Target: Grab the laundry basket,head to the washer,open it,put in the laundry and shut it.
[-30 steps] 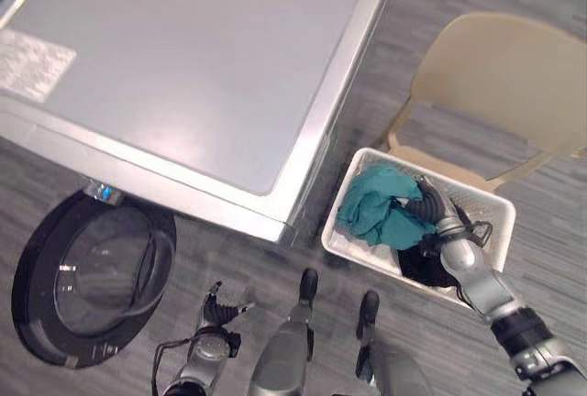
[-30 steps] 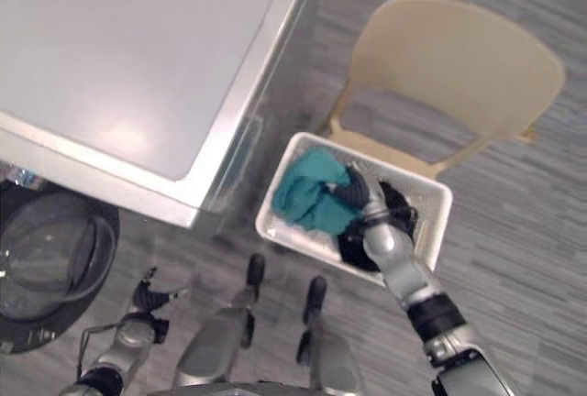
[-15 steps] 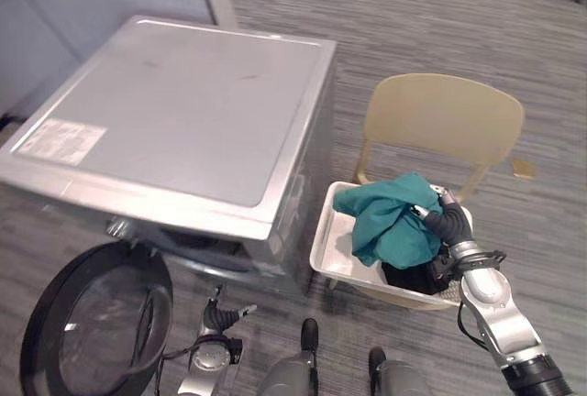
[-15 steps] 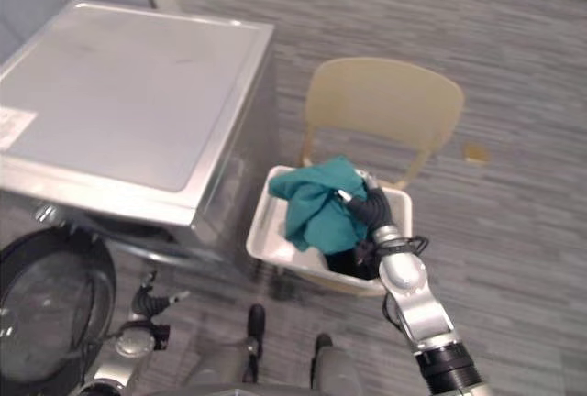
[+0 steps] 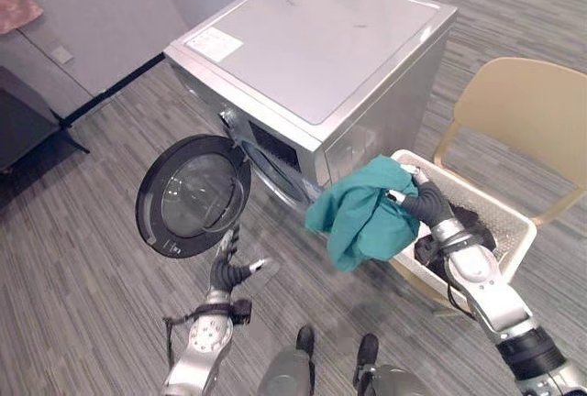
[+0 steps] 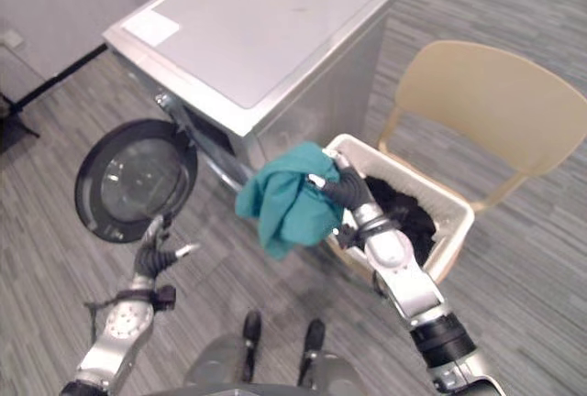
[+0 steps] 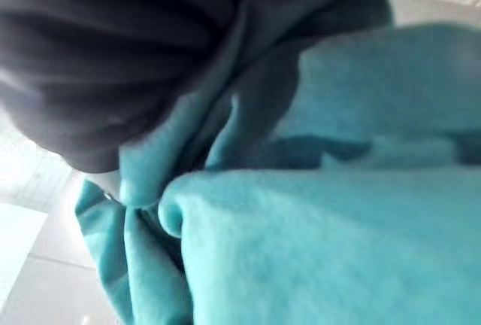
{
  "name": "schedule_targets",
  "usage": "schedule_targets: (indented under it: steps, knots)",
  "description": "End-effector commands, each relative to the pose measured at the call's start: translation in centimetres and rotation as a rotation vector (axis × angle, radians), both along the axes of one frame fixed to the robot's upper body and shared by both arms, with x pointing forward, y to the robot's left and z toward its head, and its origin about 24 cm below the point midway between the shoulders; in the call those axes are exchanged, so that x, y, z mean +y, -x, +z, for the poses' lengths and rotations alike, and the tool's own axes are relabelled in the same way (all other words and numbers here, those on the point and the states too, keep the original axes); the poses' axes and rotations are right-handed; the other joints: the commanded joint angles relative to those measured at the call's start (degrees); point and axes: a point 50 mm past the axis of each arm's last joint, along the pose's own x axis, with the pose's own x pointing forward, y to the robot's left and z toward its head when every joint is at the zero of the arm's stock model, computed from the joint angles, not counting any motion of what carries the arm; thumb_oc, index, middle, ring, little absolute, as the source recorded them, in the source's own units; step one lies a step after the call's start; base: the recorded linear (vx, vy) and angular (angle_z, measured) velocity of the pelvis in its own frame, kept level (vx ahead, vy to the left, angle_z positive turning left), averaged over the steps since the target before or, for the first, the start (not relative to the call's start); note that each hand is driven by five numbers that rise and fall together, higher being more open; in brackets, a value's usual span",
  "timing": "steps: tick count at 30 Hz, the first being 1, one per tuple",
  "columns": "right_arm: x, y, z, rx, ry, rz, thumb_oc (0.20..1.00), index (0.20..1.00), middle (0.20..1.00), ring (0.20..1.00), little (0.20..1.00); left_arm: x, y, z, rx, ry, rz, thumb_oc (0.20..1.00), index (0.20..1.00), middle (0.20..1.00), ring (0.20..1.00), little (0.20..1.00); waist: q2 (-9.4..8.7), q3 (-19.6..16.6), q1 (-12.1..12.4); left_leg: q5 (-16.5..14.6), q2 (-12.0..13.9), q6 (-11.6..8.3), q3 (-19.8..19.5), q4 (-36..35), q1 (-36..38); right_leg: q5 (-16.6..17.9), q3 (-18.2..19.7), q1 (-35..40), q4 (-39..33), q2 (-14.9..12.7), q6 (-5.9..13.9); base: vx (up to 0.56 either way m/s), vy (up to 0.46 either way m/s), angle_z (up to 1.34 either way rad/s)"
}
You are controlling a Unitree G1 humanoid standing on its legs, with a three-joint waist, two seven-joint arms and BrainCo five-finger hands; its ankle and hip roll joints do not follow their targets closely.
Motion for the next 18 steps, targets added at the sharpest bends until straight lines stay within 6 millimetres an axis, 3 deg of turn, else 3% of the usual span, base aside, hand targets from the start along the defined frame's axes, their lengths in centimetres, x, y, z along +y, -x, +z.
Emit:
schedule_targets:
  steps: [1,6,11,12,17,18]
  knots:
    - [1.2,0.6,2.1,-0.100,-0.071,0.099,0.200,0.200,0.200,0.200,0.200,-1.0,-1.1,3.0,-0.162,-0.124,-0.157,1.000,1.000,1.000,1.000,1.000,-1.51,-4.53,-1.30,1.79,-0.63,2.87,2.14,-4.78,0.28,-1.87,1.70,3.99,-5.00,-2.41,9.98,0.04,0.055,0.95]
    - [3.0,0.3,1.3,-0.042,-0.071,0.177,0.200,0.200,0.200,0.200,0.200,-3.2,-2.1,4.1,-0.216,-0.229,-0.298,1.000,1.000,1.000,1.000,1.000,-1.98,-6.10,-1.80,3.09,-0.79,2.58,1.66,-10.77,4.29,-1.60,0.93,6.27,-5.63,-1.91,10.18,0.04,0.071,0.06]
    - [5.9,0.4,2.1,-0.047,-0.097,0.295,0.200,0.200,0.200,0.200,0.200,-6.5,-4.0,5.9,-0.321,-0.286,-0.400,1.000,1.000,1.000,1.000,1.000,-2.86,-7.28,-2.67,2.81,-1.18,2.88,1.59,-11.68,5.85,-1.41,1.73,7.59,-5.56,-1.81,10.54,0.03,0.059,0.01]
    - [7.4,0.6,2.6,-0.049,-0.127,0.355,0.200,0.200,0.200,0.200,0.200,-7.6,-4.7,6.0,-0.330,-0.302,-0.420,1.000,1.000,1.000,1.000,1.000,-3.06,-7.56,-2.90,2.49,-1.35,3.11,1.77,-11.77,6.35,-1.32,2.29,7.83,-5.44,-1.84,10.71,0.03,0.059,-0.05]
    - [9.4,1.1,3.4,-0.047,-0.183,0.440,0.200,0.200,0.200,0.200,0.200,-8.8,-5.4,5.7,-0.323,-0.304,-0.418,1.000,1.000,1.000,1.000,1.000,-3.31,-7.86,-3.16,2.06,-1.50,3.42,2.23,-11.77,6.77,-1.13,3.07,8.09,-5.39,-1.90,10.92,0.02,0.050,-0.05]
    - [11.0,1.6,3.7,-0.026,-0.245,0.512,0.200,0.200,0.200,0.200,0.200,-9.7,-5.8,4.9,-0.284,-0.278,-0.407,1.000,1.000,1.000,1.000,1.000,-3.45,-8.26,-3.28,1.73,-1.74,3.65,2.50,-11.77,7.28,-0.86,3.55,8.36,-5.54,-2.01,11.15,0.04,0.056,0.00]
